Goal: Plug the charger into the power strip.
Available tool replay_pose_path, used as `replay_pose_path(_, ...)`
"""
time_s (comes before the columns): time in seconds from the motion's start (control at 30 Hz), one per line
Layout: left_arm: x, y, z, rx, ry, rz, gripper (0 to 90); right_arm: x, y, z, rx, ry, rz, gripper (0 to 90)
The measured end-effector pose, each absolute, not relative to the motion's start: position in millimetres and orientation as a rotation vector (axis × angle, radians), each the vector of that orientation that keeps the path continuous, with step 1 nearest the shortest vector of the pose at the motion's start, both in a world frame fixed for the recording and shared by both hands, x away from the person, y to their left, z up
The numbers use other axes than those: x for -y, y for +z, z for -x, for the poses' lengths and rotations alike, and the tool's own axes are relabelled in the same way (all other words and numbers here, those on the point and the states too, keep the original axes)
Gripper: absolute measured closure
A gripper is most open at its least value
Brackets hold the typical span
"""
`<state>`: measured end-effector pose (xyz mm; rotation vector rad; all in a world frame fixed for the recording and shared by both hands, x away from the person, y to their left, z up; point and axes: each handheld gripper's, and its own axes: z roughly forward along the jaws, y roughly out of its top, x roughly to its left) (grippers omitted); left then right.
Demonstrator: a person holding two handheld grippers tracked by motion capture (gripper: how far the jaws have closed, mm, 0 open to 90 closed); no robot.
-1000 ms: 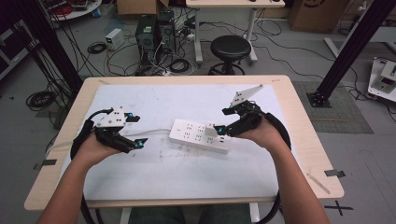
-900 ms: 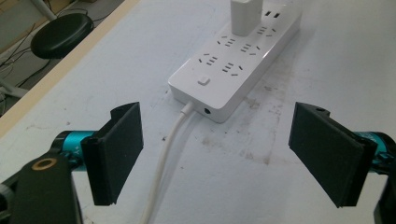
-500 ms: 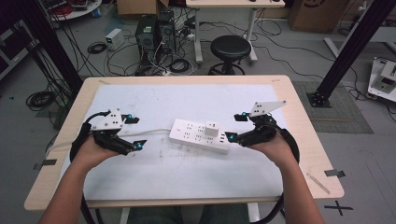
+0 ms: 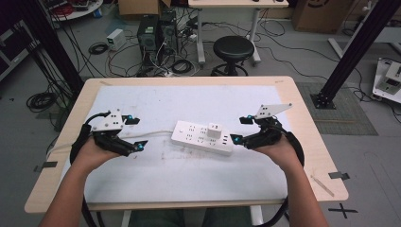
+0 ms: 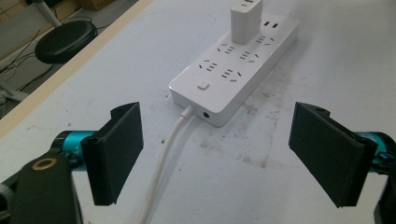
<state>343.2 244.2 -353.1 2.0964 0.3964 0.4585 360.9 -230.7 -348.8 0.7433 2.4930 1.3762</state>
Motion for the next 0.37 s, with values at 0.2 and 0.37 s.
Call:
replay_pose_path(0.2,-243.1,-351.4,-344.5,-0.394,0.454,-2.096,17.8,229.1,-347.9,-364.1,-2.493,1.371,-0.74,20.4)
replay_pose_path(0.37,-245.0,-354.5,-345.2,-0.405,0.45,-2.097,17.8,227.4,-347.1,-364.2,-2.493,1.37,-0.749,20.4)
